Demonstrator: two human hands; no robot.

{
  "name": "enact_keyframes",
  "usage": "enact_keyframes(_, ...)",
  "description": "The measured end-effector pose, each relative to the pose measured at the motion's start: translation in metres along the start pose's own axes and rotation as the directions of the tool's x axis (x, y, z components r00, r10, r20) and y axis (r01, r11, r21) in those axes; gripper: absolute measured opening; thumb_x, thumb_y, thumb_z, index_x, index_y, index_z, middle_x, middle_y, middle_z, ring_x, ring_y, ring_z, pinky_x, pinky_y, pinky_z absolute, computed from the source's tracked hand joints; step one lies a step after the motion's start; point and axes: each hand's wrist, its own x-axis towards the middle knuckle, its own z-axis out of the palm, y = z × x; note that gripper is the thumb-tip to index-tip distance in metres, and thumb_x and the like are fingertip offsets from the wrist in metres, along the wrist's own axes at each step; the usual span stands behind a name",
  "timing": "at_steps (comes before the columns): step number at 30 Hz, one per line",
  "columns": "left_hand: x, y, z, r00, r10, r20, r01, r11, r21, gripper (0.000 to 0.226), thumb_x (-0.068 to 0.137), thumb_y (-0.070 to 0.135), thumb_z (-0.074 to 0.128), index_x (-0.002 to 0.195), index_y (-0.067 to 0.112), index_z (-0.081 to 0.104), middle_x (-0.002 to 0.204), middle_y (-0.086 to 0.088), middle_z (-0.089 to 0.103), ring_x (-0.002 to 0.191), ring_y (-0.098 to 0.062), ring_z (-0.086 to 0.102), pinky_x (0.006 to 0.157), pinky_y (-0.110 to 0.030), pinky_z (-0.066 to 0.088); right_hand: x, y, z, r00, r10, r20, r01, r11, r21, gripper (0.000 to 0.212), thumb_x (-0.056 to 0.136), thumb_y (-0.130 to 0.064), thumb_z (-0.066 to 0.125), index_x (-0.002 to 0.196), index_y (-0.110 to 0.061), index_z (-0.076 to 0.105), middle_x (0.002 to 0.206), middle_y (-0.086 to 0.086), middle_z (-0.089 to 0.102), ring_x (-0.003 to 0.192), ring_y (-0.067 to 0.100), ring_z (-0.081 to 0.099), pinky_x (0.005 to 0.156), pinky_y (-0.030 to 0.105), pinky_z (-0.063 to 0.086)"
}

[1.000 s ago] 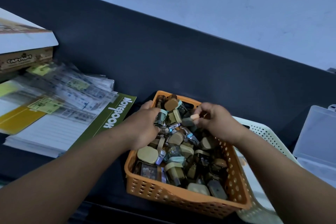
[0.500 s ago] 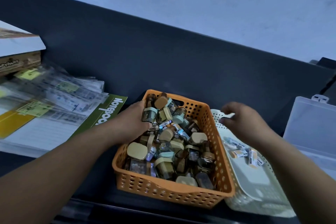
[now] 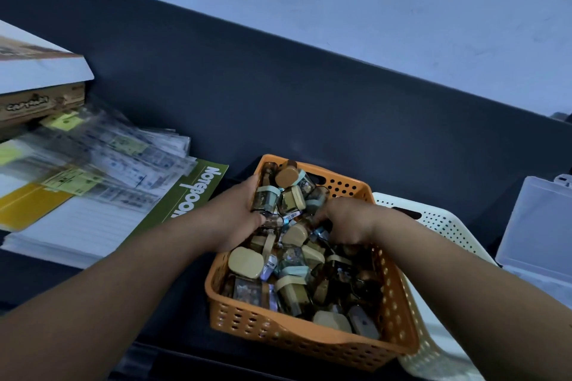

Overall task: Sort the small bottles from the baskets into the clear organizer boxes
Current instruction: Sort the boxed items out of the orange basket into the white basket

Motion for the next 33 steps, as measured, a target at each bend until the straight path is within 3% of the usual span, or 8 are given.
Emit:
enact_keyframes(5, 0.001, -0.002, 0.001, 1.0, -0.017, 0.002, 0.017, 1.0, 0.022, 0.071, 0.098, 0.016, 0.05, 0.153, 0.024, 0.006, 0.154, 0.004, 0.029, 0.134, -0.01, 0.033, 0.094, -0.017, 0.026, 0.004, 0.0, 0.003, 0.999, -0.016, -0.033, 0.015, 0.999, -0.031, 0.047, 0.089, -0.008, 0.058, 0.129, -0.032, 0.057, 0.123, -0.003, 0.059, 0.104, 0.019, 0.056, 0.077, 0.028, 0.047)
enact_keyframes(9, 0.0, 0.001, 0.001, 1.0, 0.011, -0.003, -0.011, 0.999, 0.032, 0.064, 0.098, 0.013, 0.049, 0.151, 0.024, 0.015, 0.149, 0.003, 0.036, 0.116, -0.003, 0.037, 0.089, -0.017, 0.028, -0.001, 0.015, 0.006, 0.98, -0.014, -0.198, 0.073, 0.952, 0.296, 0.026, 0.081, -0.008, 0.072, 0.084, -0.031, 0.059, 0.097, -0.006, 0.063, 0.094, 0.016, 0.06, 0.084, 0.032, 0.051)
enact_keyframes(13, -0.001, 0.002, 0.001, 1.0, 0.01, -0.01, -0.009, 0.999, 0.047, 0.065, 0.098, 0.013, 0.05, 0.152, 0.022, 0.014, 0.15, 0.002, 0.035, 0.121, -0.007, 0.04, 0.091, -0.018, 0.03, -0.023, 0.022, 0.006, 0.92, 0.06, -0.387, 0.249, 0.673, 0.697, 0.017, 0.084, 0.004, 0.066, 0.08, -0.011, 0.059, 0.067, -0.001, 0.061, 0.057, 0.007, 0.057, 0.057, 0.025, 0.05)
enact_keyframes(17, -0.001, 0.003, 0.002, 1.0, 0.019, -0.008, -0.019, 1.0, 0.023, 0.061, 0.097, 0.009, 0.05, 0.149, 0.023, 0.022, 0.142, 0.003, 0.043, 0.107, -0.004, 0.041, 0.082, -0.016, 0.035, -0.052, 0.039, 0.003, 0.826, 0.226, -0.516, 0.373, 0.468, 0.801, 0.01, 0.086, 0.01, 0.062, 0.088, 0.0, 0.059, 0.068, 0.007, 0.06, 0.054, 0.007, 0.055, 0.053, 0.018, 0.045)
enact_keyframes(22, 0.002, 0.002, 0.003, 1.0, 0.018, -0.015, -0.018, 1.0, 0.008, 0.058, 0.095, 0.006, 0.052, 0.145, 0.021, 0.028, 0.125, 0.009, 0.047, 0.104, -0.007, 0.045, 0.082, -0.02, 0.038, -0.083, 0.08, 0.01, 0.736, 0.419, -0.531, 0.227, 0.587, 0.777, 0.009, 0.088, -0.002, 0.065, 0.09, -0.011, 0.063, 0.078, 0.004, 0.068, 0.068, 0.014, 0.062, 0.069, 0.034, 0.049)
enact_keyframes(26, 0.004, -0.001, 0.002, 1.0, -0.002, -0.015, 0.002, 0.999, 0.037, 0.066, 0.095, 0.01, 0.053, 0.15, 0.022, 0.019, 0.145, 0.0, 0.042, 0.122, -0.015, 0.046, 0.093, -0.025, 0.038, -0.087, 0.078, 0.011, 0.707, 0.464, -0.534, -0.078, 0.802, 0.593, 0.031, 0.09, -0.016, 0.064, 0.121, -0.02, 0.061, 0.114, -0.004, 0.065, 0.104, 0.015, 0.061, 0.089, 0.033, 0.048)
enact_keyframes(29, 0.005, -0.003, 0.002, 1.0, -0.011, -0.018, 0.011, 0.999, 0.031, 0.067, 0.096, 0.012, 0.053, 0.151, 0.024, 0.016, 0.146, 0.002, 0.041, 0.12, -0.013, 0.045, 0.093, -0.024, 0.037, -0.073, 0.036, 0.0, 0.746, 0.257, -0.615, 0.07, 0.887, 0.456, 0.028, 0.09, -0.014, 0.062, 0.117, -0.02, 0.065, 0.111, -0.004, 0.065, 0.101, 0.012, 0.059, 0.087, 0.024, 0.044)
enact_keyframes(33, 0.005, -0.005, 0.002, 1.0, -0.014, -0.023, 0.015, 0.999, 0.029, 0.071, 0.097, 0.014, 0.051, 0.153, 0.023, 0.008, 0.152, 0.002, 0.034, 0.132, -0.015, 0.039, 0.095, -0.021, 0.033, -0.036, -0.018, -0.004, 0.914, -0.048, -0.403, 0.184, 0.935, 0.303, 0.026, 0.095, -0.015, 0.056, 0.115, -0.027, 0.067, 0.109, -0.01, 0.063, 0.101, 0.008, 0.057, 0.086, 0.02, 0.042)
